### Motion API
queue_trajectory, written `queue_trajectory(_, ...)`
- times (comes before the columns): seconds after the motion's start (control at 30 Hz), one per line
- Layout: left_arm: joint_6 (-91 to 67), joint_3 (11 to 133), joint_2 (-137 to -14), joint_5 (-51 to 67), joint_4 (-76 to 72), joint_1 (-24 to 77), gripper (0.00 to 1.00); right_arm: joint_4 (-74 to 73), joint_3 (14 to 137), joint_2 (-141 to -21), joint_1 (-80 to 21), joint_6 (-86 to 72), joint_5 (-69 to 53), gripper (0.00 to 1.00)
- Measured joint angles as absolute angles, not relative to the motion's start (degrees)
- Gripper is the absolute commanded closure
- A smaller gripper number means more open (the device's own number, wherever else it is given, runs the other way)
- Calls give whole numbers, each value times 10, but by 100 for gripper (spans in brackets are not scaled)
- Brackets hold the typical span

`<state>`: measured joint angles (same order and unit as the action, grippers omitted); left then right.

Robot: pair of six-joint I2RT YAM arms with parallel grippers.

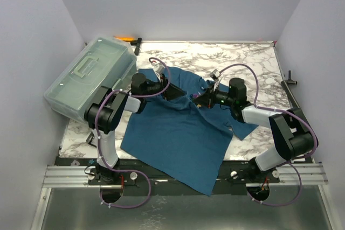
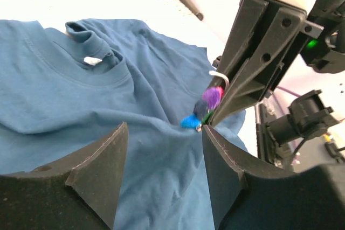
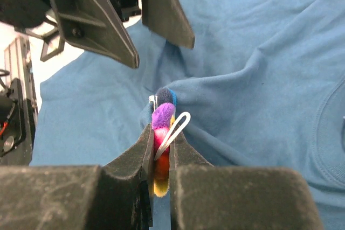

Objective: Remove the brooch from the garment

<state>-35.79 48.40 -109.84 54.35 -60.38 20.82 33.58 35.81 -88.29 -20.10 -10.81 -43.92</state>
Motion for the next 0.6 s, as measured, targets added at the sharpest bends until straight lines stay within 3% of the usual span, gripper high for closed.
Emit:
queue_trajectory(0.13,-441,475,-1160,555,-737,207,47,406,343,-883,-190,-157,-435,99)
queue_trajectory(0.4,-477,447,-1172,563,-821,213,44,482,333,-884,-183,-227,-434,99)
queue_trajectory(0.5,-476,447,-1172,563,-827,218,50,503,332,-887,-183,-247,-435,99)
queue_trajectory(0.6,-467,446,-1171,563,-824,228,61,522,331,-893,-183,-265,-438,99)
